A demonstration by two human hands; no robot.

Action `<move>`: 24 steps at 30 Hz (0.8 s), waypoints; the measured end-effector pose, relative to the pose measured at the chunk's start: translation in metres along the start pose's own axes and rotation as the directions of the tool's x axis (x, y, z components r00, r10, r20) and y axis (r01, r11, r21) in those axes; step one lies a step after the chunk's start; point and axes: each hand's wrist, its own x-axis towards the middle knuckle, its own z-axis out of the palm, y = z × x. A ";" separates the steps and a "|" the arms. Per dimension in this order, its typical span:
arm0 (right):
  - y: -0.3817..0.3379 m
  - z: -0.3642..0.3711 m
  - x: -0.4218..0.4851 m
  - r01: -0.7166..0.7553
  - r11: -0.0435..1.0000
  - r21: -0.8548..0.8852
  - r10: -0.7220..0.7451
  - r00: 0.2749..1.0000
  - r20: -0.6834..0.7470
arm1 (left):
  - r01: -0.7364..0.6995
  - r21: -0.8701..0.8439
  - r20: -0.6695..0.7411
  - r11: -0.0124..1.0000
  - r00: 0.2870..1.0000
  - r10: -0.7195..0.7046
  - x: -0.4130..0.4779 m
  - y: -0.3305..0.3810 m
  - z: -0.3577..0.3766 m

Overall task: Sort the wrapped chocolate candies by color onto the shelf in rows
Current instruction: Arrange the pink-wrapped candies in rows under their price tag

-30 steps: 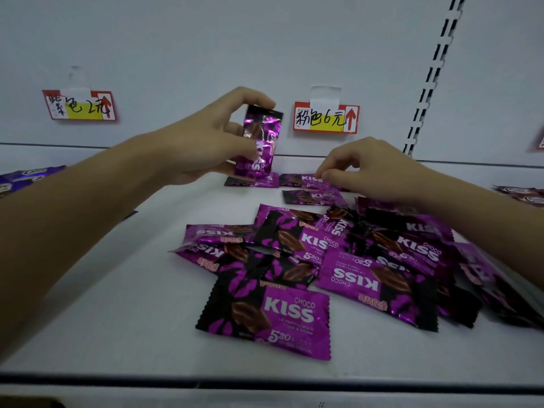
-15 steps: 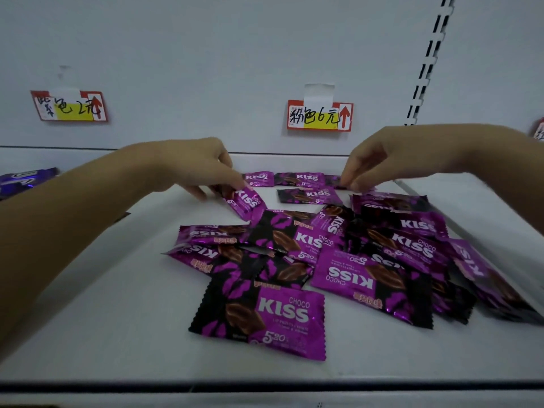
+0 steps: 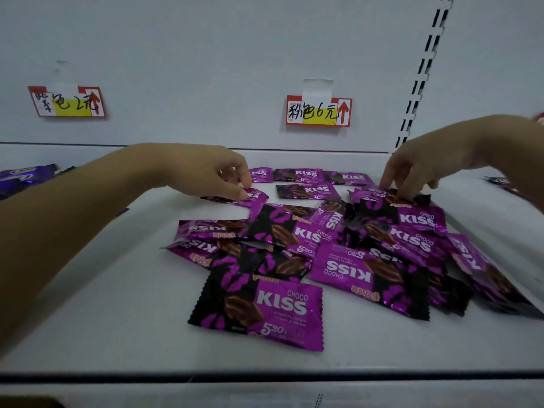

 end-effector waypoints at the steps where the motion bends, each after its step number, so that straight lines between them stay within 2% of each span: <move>1: 0.001 -0.001 -0.002 -0.003 1.000 0.009 0.003 1.000 -0.010 | 0.008 0.032 -0.005 0.999 1.000 -0.008 0.003 0.000 0.002; 3: 0.005 -0.003 -0.005 0.022 0.996 0.083 -0.018 0.999 -0.046 | 0.021 0.128 -0.020 0.992 1.000 -0.018 0.006 0.001 0.004; 5: 0.008 -0.007 -0.006 0.093 0.968 0.235 -0.068 0.991 -0.115 | -0.006 0.220 -0.111 0.975 0.993 0.031 0.009 0.002 0.006; 8: 0.009 -0.011 -0.004 0.209 0.849 0.485 -0.082 0.960 -0.269 | -0.203 0.162 -0.242 0.966 0.941 0.238 0.009 0.006 0.012; 9: 0.010 -0.011 -0.004 0.228 0.808 0.543 -0.071 0.953 -0.295 | -0.272 0.128 -0.219 0.954 0.930 0.294 0.008 0.010 0.015; 11: 0.010 -0.011 -0.004 0.252 0.747 0.615 -0.089 0.955 -0.283 | -0.322 0.095 -0.108 0.942 0.937 0.332 0.007 0.018 0.021; 13: 0.008 -0.011 -0.005 0.253 0.738 0.625 -0.132 0.963 -0.234 | -0.291 0.081 -0.029 0.953 0.955 0.294 0.006 0.023 0.024; 18: 0.008 -0.008 0.004 0.223 0.787 0.575 -0.077 0.960 -0.268 | -0.217 0.071 -0.027 0.974 0.975 0.219 0.003 0.020 0.022; 20: 0.009 -0.005 0.007 0.158 0.806 0.571 -0.063 0.981 -0.183 | -0.179 0.060 -0.040 0.982 0.983 0.181 0.002 0.020 0.023; 22: 0.009 -0.001 0.007 0.079 0.867 0.493 -0.050 0.996 -0.072 | -0.137 0.042 -0.073 0.990 0.987 0.140 0.000 0.022 0.022; 24: 0.008 0.003 0.007 0.065 0.915 0.399 -0.049 0.998 -0.050 | -0.133 0.007 -0.080 0.991 0.988 0.133 -0.004 0.025 0.022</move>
